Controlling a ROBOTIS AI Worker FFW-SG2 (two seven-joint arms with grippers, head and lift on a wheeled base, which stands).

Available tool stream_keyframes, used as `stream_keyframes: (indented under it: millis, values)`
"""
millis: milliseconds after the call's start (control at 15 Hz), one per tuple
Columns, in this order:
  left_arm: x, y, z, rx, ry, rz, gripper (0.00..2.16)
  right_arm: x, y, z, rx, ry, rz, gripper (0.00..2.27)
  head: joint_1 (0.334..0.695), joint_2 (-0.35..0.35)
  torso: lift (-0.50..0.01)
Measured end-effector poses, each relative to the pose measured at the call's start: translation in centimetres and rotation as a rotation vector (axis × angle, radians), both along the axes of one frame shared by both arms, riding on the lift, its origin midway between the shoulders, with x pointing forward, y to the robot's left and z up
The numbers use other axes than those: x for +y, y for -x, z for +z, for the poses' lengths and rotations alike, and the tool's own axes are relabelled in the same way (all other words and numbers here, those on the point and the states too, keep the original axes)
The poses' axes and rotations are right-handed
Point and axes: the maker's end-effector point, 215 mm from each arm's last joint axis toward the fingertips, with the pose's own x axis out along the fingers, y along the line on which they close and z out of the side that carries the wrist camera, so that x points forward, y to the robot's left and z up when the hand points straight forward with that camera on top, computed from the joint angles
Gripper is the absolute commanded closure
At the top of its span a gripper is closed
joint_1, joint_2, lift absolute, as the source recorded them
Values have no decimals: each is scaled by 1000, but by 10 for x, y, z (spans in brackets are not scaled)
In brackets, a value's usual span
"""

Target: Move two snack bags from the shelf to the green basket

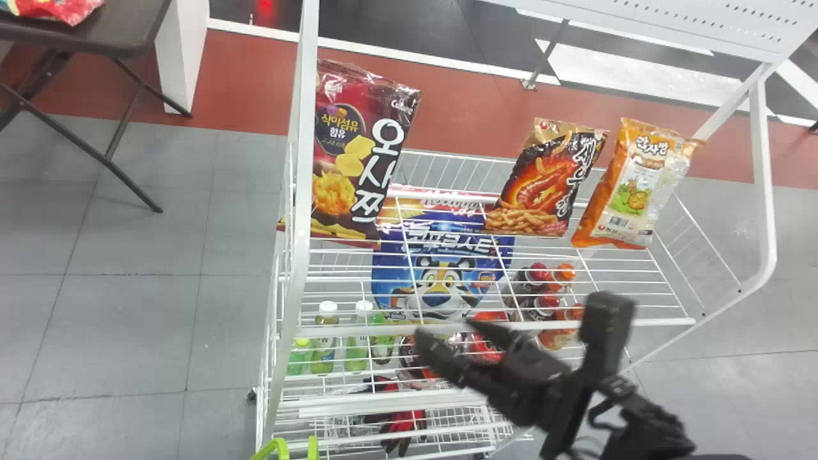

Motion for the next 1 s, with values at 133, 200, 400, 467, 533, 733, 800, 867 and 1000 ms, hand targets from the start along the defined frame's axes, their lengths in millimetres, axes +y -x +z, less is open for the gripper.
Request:
stream_keyframes:
  millis: [133,200,400,467,533,733,800,867,1000]
  values:
    - [-1,1,0,2,1,-2,2051,-43,-18,32,-138,51,-89,87,695,-350,-16]
    - [-1,2,0,4,1,-4,2051,-66,-25,38,-174,70,-132,87,695,-350,-16]
    - [-3,6,0,10,-2,-16,2051,-132,-43,46,-246,106,-253,87,695,-350,-16]
    - [-3,7,0,15,-4,-21,2051,-153,-48,51,-279,119,-290,87,695,-350,-16]
    - [-3,8,-1,18,-5,-25,2051,-175,-57,55,-308,132,-329,87,695,-350,-16]
    - [-3,9,-2,24,-8,-27,2051,-225,-83,55,-327,154,-413,87,695,-350,-16]
    - [-3,10,-2,25,-9,-27,2051,-237,-92,53,-324,166,-429,87,695,-350,-16]
    - [-3,10,-2,25,-9,-27,2051,-245,-99,52,-318,173,-438,87,695,-350,-16]
    - [-3,10,-2,25,-10,-27,2051,-264,-114,45,-298,190,-455,87,695,-350,-16]
